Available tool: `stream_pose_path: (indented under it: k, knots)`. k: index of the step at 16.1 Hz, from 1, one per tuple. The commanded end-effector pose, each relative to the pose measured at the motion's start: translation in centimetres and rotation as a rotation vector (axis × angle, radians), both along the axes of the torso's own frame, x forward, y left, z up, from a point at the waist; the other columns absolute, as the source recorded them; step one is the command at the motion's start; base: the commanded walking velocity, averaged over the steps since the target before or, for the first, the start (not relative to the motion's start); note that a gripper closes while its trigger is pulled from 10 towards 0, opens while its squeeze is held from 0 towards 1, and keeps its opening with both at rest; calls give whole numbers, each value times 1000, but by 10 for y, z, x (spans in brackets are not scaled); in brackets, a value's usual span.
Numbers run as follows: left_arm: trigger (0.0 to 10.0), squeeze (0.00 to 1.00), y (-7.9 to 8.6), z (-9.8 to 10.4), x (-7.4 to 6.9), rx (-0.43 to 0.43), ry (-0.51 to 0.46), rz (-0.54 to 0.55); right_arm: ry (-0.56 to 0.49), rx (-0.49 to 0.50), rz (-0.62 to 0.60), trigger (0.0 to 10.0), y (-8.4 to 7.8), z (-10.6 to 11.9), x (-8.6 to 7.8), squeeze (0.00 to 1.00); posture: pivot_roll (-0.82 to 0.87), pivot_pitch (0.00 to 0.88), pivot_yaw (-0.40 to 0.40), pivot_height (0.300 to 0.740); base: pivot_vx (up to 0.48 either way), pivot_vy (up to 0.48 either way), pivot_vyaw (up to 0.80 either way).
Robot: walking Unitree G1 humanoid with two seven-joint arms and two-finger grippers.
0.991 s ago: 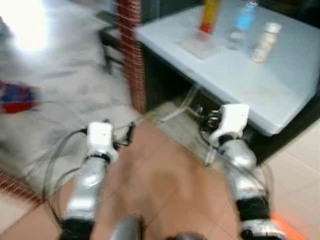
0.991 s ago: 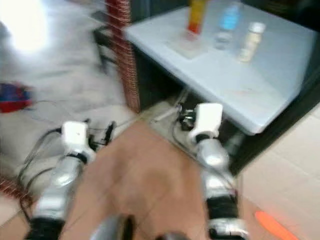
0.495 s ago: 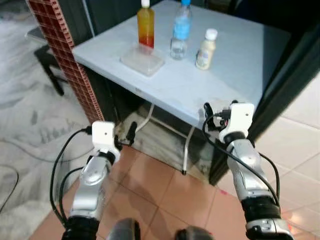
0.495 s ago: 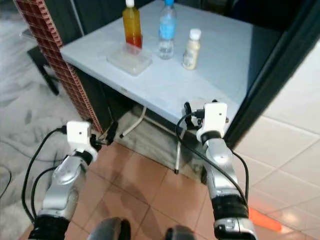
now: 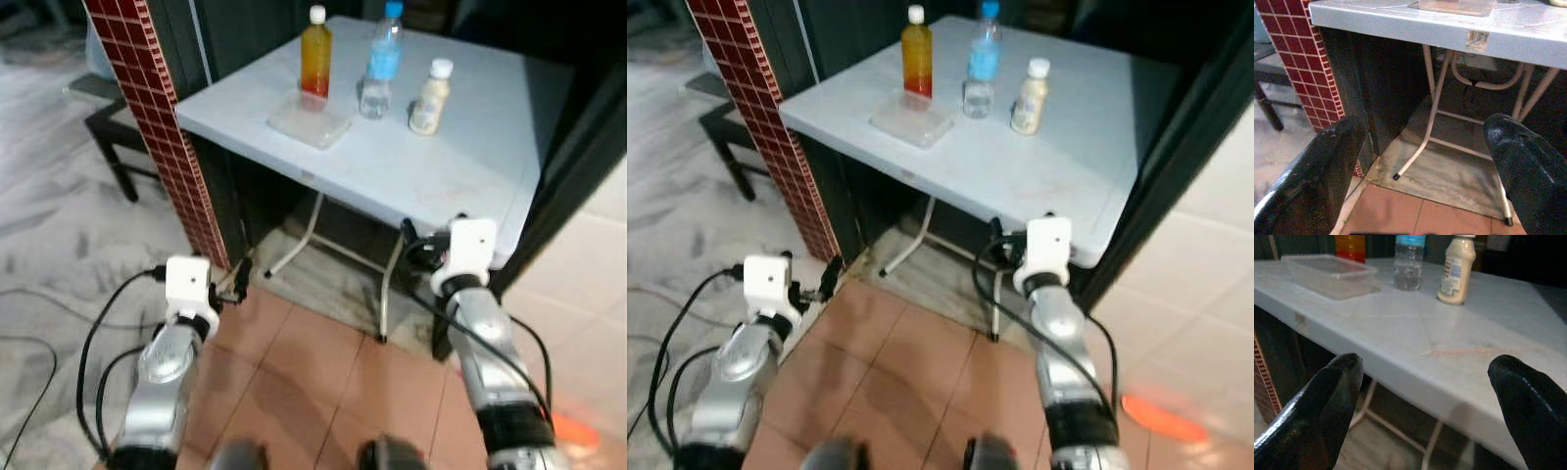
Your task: Restocking fridge
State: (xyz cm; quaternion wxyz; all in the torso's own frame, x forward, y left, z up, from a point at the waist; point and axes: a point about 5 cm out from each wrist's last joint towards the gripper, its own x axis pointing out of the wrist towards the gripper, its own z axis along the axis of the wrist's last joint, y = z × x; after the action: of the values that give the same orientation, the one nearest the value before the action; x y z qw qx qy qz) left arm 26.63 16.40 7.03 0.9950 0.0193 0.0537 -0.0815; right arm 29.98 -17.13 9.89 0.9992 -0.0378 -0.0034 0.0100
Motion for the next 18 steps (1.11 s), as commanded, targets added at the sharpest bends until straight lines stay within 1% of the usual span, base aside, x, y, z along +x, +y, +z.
stream_pose_path:
  k: [1,2,3,4,5,6,7,8,9,10,12,15,17,18]
  knots:
    - [10000,0,11,-1,-6,46,5,-3,-15,16,49,10000,8,6,-1,0,31,71,-3,740,0,458,0]
    - [10000,0,13,-2,-10,62,4,-10,-19,20,47,10000,6,6,-3,0,31,71,-3,740,0,461,0]
    - [10000,0,16,-3,-12,73,7,-2,-22,-5,26,10000,4,7,-4,0,29,71,-4,740,0,405,0]
    - [10000,0,23,1,-17,61,-30,30,-12,-27,-4,10000,-1,6,-6,0,25,73,-5,740,0,0,0]
    - [10000,0,27,4,-19,49,-39,60,-11,-36,-37,10000,-4,7,-6,0,21,72,-6,740,0,0,0]
    - [10000,0,27,6,-19,57,-52,65,-22,-55,-51,10000,-5,8,-6,0,21,72,-7,740,0,0,0]
    - [10000,0,26,9,-19,87,-80,76,-28,-34,-40,10000,-6,8,-7,0,22,69,-10,740,0,0,0]
    - [10000,0,26,9,-19,51,-81,107,-15,-14,-48,10000,-7,7,-8,0,20,69,-10,740,0,0,0]
    - [10000,0,26,10,-19,38,-87,119,-24,-40,-62,10000,-8,6,-9,0,19,69,-10,740,0,0,0]
    - [10000,0,24,11,-19,32,-95,119,-28,-56,-71,10000,-8,6,-10,0,17,67,-9,740,0,0,0]
    - [10000,0,20,13,-18,19,-102,105,-11,-39,-31,10000,-3,6,-11,0,15,68,-4,740,0,0,0]
    - [10000,0,18,14,-18,8,-111,93,-38,10,-14,10000,0,10,-11,0,18,71,-3,740,0,0,0]
    - [10000,0,18,15,-17,5,-116,88,-22,24,-27,10000,-1,9,-11,0,18,72,-2,740,263,0,0]
    - [10000,0,17,15,-17,3,-117,86,-19,22,-24,10000,-2,9,-11,0,18,72,-2,740,326,0,-800]
